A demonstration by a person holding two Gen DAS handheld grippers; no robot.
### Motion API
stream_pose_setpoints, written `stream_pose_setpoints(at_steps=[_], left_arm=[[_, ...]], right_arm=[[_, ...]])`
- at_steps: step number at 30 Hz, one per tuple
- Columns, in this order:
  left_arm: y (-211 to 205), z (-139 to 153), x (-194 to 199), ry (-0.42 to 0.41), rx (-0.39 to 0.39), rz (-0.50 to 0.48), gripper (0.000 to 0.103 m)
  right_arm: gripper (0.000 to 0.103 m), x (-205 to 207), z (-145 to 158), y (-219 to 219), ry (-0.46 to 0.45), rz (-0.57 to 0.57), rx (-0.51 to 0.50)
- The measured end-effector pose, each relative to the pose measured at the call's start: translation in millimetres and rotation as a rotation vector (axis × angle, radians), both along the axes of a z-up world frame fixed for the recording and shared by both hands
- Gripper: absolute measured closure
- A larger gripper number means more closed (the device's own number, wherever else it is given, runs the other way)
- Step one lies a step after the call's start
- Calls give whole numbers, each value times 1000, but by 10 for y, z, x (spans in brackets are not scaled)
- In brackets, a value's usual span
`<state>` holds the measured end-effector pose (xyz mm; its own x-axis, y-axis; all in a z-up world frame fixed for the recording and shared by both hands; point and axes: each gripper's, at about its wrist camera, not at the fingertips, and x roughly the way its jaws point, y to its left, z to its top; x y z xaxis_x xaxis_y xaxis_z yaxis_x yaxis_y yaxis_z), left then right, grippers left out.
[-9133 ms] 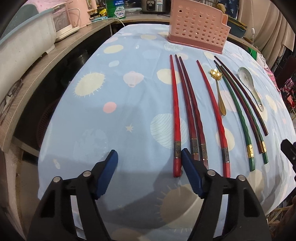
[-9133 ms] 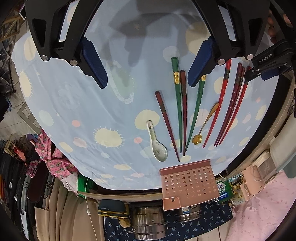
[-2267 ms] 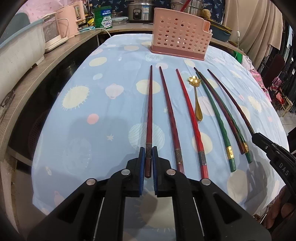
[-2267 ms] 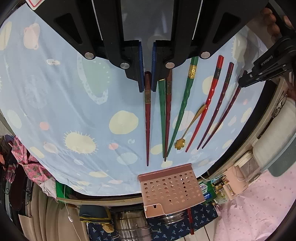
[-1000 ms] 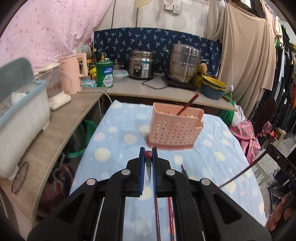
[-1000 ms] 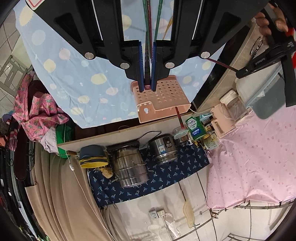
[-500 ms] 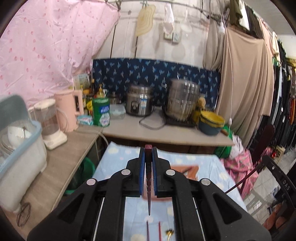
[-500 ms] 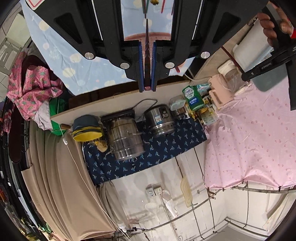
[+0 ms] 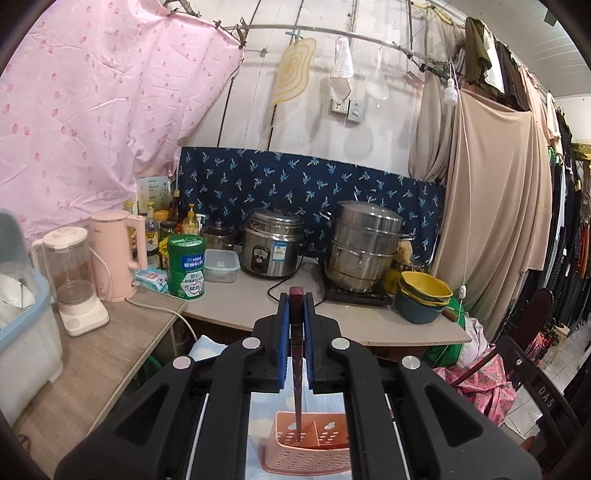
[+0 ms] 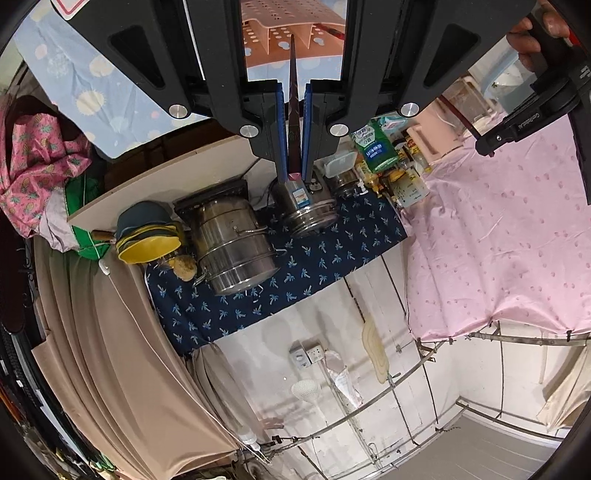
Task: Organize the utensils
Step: 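Lower the chopsticks into the pink holder and open both tools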
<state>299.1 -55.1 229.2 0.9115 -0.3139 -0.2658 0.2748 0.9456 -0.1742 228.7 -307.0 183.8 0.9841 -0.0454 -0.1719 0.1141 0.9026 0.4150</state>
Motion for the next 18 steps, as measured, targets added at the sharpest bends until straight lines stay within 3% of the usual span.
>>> stream_pose_setpoints(at_steps=[12, 14, 16, 17, 18], left_arm=[[-70, -638, 319, 157, 56, -11, 96], [-48, -668, 303, 155, 53, -8, 94], [-37, -681, 257, 150, 59, 3, 80], [-22, -681, 228, 148, 58, 6, 64], [-7, -678, 196, 146, 56, 9, 55]], right_arm=[[95, 322, -580, 108, 156, 40, -10], [88, 288, -605, 113, 158, 24, -16], [71, 235, -596, 135, 152, 19, -22], [67, 203, -587, 140, 146, 12, -25], [61, 165, -576, 147, 143, 7, -29]])
